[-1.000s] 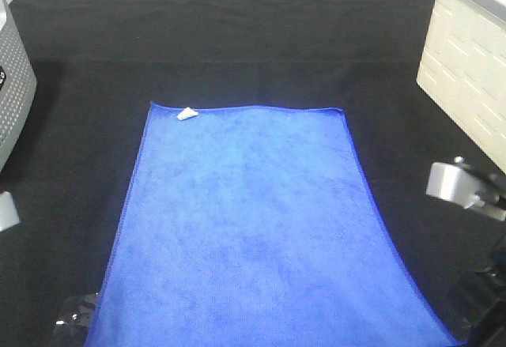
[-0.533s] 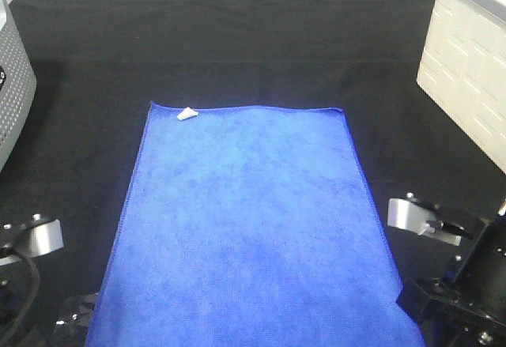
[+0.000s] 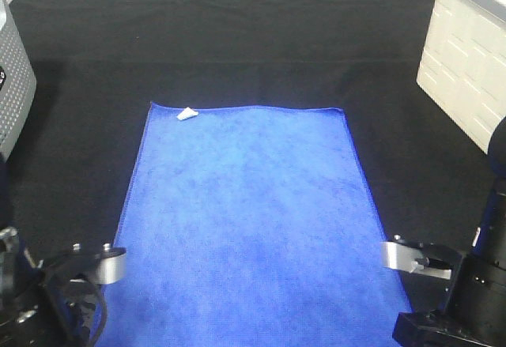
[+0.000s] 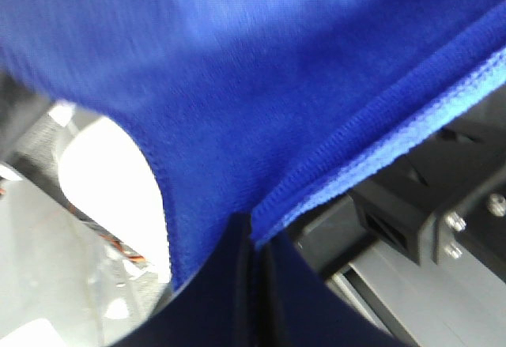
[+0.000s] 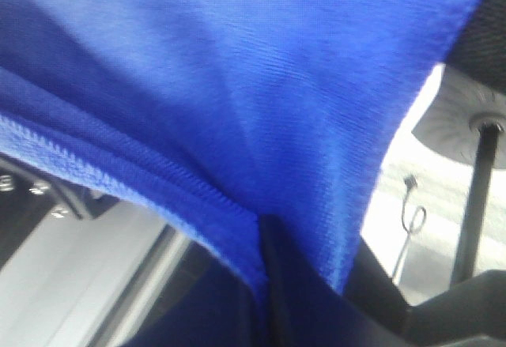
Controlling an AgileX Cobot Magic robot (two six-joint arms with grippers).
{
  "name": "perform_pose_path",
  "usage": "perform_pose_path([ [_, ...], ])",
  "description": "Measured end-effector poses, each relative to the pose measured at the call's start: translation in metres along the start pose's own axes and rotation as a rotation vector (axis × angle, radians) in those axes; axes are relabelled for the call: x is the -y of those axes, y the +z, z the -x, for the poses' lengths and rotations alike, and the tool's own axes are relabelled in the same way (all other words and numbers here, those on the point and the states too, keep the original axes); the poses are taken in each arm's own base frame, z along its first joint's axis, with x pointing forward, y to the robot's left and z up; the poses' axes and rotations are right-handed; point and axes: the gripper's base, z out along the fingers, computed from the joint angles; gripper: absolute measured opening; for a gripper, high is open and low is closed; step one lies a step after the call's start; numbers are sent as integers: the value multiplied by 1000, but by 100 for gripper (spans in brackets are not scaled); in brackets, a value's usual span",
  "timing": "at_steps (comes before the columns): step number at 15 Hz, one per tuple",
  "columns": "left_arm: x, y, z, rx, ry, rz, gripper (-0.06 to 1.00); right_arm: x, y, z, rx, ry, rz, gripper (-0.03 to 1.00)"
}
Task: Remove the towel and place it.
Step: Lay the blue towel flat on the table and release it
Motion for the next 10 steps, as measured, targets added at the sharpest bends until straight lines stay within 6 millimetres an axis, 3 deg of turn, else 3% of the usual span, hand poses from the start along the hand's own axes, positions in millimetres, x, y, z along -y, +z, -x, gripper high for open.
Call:
perform_pose_path([
  [3,-1,7,14,-33,4,12,0,3,4,4,-13,-10,-7,1],
  [10,6,15,11,-90,43,26,0,0,5,5,2,-17,29,1],
])
